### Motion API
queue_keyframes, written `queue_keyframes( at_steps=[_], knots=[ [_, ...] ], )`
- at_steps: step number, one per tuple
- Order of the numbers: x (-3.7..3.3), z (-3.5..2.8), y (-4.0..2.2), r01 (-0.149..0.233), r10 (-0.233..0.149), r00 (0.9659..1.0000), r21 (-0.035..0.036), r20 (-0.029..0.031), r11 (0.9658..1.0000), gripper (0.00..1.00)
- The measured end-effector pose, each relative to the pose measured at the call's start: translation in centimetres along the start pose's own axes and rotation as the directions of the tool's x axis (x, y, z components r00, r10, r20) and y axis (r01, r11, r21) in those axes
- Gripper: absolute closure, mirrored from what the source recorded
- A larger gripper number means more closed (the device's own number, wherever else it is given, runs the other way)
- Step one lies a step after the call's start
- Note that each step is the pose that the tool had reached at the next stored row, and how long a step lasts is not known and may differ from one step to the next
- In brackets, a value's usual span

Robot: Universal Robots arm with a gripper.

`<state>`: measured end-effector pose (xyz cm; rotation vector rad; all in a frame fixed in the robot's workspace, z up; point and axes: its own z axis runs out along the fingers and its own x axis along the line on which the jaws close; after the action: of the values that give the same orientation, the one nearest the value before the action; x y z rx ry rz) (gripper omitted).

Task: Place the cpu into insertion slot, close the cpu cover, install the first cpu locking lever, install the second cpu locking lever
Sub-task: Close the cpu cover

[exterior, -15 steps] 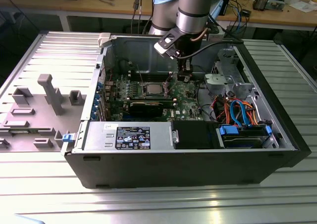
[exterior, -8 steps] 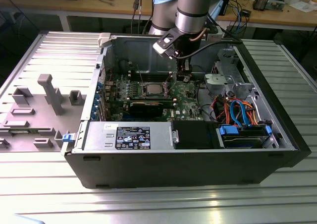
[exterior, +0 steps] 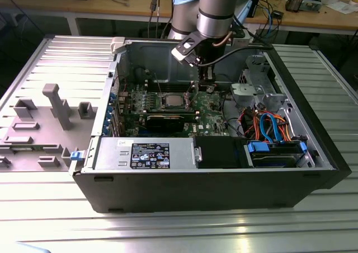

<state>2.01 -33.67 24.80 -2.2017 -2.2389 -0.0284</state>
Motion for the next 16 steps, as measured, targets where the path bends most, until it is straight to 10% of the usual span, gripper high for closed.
queue_keyframes(
  at_steps=[16],
  knots=[
    [0.01, -0.01, -0.53, 0.0, 0.0, 1.0, 0.0, 0.0, 1.0, 0.89]
  ],
)
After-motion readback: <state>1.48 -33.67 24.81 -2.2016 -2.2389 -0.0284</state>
